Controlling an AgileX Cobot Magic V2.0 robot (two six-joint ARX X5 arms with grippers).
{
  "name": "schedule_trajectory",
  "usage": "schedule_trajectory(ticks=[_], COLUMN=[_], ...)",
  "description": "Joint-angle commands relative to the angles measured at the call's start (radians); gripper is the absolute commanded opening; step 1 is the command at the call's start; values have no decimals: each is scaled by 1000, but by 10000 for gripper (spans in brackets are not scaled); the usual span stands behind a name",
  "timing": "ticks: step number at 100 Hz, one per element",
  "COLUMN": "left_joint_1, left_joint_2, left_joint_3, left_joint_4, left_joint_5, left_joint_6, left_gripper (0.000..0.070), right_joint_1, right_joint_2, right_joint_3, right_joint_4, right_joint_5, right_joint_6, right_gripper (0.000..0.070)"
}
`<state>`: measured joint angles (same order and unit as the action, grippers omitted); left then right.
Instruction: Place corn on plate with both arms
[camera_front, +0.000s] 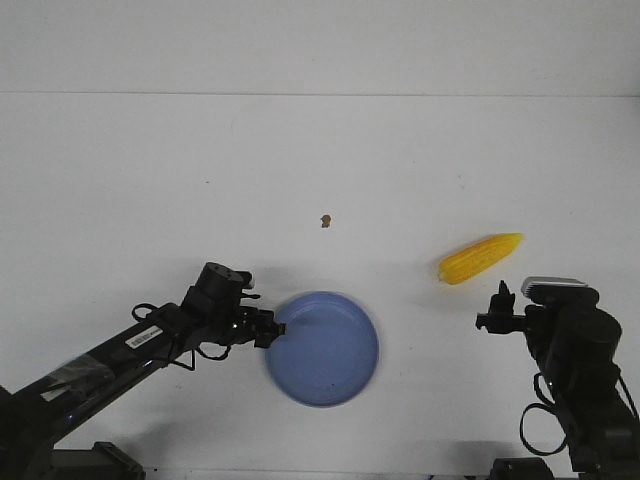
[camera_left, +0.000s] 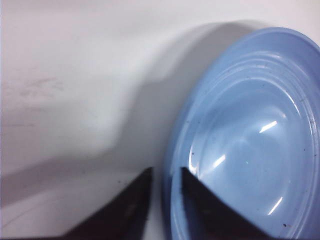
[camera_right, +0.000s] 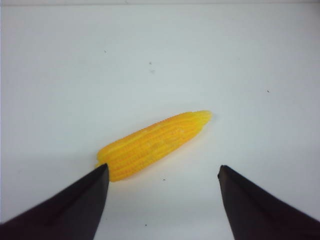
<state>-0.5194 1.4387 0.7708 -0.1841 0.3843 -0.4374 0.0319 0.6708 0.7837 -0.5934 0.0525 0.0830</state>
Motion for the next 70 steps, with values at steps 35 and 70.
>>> schedule_trajectory(ticks=[35,70], left_joint_1=[34,167], left_joint_2=[-137,-489], left_joint_3=[8,16], left_joint_4=[97,-72], left_joint_5=[-9,-342], left_joint_6=[71,351], left_gripper=[360,360], right_joint_1=[1,1], right_joint_2=[2,4], right_joint_3=[17,17], right_joint_4=[16,16], right_joint_5=[-1,-20], right_joint_6=[6,7], right_gripper=[465,465])
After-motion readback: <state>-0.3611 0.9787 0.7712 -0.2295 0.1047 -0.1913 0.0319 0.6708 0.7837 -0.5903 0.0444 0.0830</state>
